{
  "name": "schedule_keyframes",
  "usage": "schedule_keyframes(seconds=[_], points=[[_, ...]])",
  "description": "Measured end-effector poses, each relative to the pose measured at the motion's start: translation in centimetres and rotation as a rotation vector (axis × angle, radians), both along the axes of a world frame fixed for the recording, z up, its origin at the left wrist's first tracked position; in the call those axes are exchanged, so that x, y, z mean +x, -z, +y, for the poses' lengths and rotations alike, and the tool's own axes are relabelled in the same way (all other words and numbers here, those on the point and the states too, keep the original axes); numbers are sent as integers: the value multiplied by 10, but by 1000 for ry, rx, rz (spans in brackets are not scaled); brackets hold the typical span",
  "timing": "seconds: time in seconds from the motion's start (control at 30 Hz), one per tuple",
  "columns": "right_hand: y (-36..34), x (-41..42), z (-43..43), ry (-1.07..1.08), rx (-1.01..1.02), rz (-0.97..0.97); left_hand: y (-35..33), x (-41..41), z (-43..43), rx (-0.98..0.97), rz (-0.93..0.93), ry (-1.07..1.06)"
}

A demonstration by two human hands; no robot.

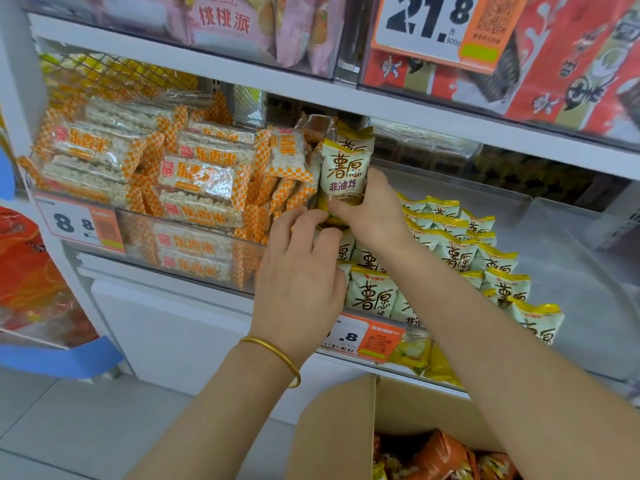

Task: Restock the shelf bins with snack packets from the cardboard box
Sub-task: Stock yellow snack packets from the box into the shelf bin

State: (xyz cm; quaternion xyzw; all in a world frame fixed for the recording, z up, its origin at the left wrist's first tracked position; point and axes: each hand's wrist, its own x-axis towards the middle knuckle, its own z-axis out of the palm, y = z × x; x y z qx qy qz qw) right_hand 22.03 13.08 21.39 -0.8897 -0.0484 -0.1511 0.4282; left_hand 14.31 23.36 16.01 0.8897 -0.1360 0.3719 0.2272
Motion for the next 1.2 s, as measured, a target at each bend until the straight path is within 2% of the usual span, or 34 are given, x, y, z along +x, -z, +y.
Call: schedule_keyframes(seconds=[0.33, 0.47, 0.57, 0.63, 0.7, 0.83, 1.0, 1.2], points=[[-9, -20, -7, -55, 44, 28, 0, -2, 1, 7, -23, -10], [-17, -65, -28, -72, 135, 31, -9, -15, -7, 7, -125, -35], [-13, -128, -62, -75, 207, -45, -14, -39, -23, 21, -228, 90], [-1, -175, -92, -64, 235, -62, -10, -57, -40, 73, -227, 228], [21, -219, -125, -2, 203, 11, 5, -77, -62, 174, -166, 381], [90, -273, -188, 166, 82, 282, 45, -106, -100, 394, 0, 641], [179, -295, -244, 291, -117, 570, 77, -123, -121, 493, 177, 681], [245, -269, -271, 313, -322, 621, 96, -128, -139, 545, 295, 686]])
